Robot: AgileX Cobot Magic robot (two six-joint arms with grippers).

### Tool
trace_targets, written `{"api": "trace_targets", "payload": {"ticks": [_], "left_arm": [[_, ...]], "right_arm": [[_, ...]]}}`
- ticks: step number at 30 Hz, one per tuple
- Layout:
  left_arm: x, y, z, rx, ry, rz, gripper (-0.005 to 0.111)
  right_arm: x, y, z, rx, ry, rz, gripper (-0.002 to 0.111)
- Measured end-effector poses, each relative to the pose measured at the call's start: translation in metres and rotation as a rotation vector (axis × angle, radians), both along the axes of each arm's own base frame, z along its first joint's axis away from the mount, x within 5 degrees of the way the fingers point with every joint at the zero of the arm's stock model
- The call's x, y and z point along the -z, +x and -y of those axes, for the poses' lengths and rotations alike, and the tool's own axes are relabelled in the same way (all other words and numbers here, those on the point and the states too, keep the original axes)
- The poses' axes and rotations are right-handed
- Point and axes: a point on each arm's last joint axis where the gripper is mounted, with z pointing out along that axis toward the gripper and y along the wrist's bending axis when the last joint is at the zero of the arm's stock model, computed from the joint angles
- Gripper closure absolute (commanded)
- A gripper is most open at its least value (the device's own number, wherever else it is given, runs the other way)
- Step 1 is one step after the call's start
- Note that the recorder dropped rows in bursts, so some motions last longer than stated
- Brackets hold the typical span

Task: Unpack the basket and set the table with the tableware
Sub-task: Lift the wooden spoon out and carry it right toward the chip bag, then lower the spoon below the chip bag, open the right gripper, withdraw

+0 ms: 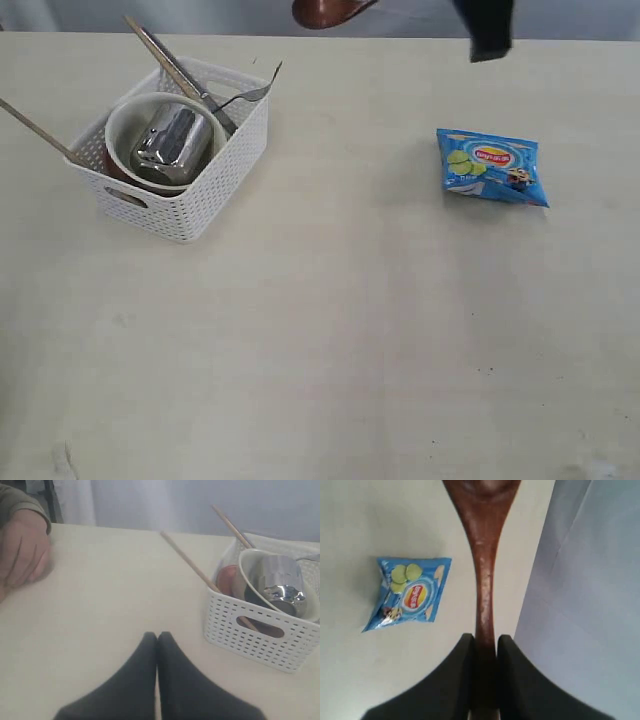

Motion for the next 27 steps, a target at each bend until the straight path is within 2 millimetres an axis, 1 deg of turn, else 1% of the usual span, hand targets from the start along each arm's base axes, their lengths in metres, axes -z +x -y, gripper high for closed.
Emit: {"api": "trace_targets", "payload": {"ticks": [3, 5, 8, 9, 10, 11, 12, 13, 15, 17, 21, 22, 25, 27], "left_arm": [[0.000, 0.000, 0.000, 0.000, 0.000, 0.000, 0.107], [0.000, 0.000, 0.000, 0.000, 0.000, 0.000, 0.107], [0.000, 0.000, 0.000, 0.000, 0.000, 0.000, 0.107], [0.000, 0.000, 0.000, 0.000, 0.000, 0.000, 0.107], [0.000, 0.000, 0.000, 0.000, 0.000, 0.000, 0.107], [0.000, 0.000, 0.000, 0.000, 0.000, 0.000, 0.107], [0.000, 0.000, 0.000, 0.000, 0.000, 0.000, 0.107], [0.000, 0.000, 0.000, 0.000, 0.000, 0.000, 0.107], [0.000, 0.000, 0.000, 0.000, 0.000, 0.000, 0.107], [0.000, 0.000, 0.000, 0.000, 0.000, 0.000, 0.107], [0.000, 0.000, 0.000, 0.000, 0.000, 0.000, 0.107], [0.000, 0.000, 0.000, 0.000, 0.000, 0.000, 0.107], [0.000, 0.000, 0.000, 0.000, 0.000, 0.000, 0.107], [0.000, 0.000, 0.000, 0.000, 0.000, 0.000, 0.107]], "right_arm": [[-0.001, -0.025, 0.029, -0.020, -0.032, -0.009, 0.109], [0.008, -0.041, 0.054, -0.049, -0.101, -0.036, 0.109], [0.037, -0.058, 0.096, -0.099, -0.277, -0.122, 0.109], [0.045, -0.062, 0.107, -0.121, -0.323, -0.151, 0.109], [0.057, -0.065, 0.118, -0.155, -0.373, -0.183, 0.109], [0.070, -0.066, 0.126, -0.196, -0.410, -0.200, 0.109], [0.079, -0.064, 0.130, -0.240, -0.431, -0.203, 0.109], [0.093, -0.060, 0.133, -0.320, -0.451, -0.187, 0.109], [0.108, -0.051, 0.130, -0.437, -0.464, -0.138, 0.109], [0.118, -0.036, 0.116, -0.552, -0.466, -0.077, 0.109], [0.118, 0.002, 0.080, -0.691, -0.481, 0.001, 0.109], [0.118, 0.014, 0.068, -0.729, -0.492, 0.014, 0.109], [0.125, 0.035, 0.048, -0.835, -0.548, 0.014, 0.109], [0.135, 0.041, 0.042, -0.913, -0.601, -0.014, 0.109]]}}
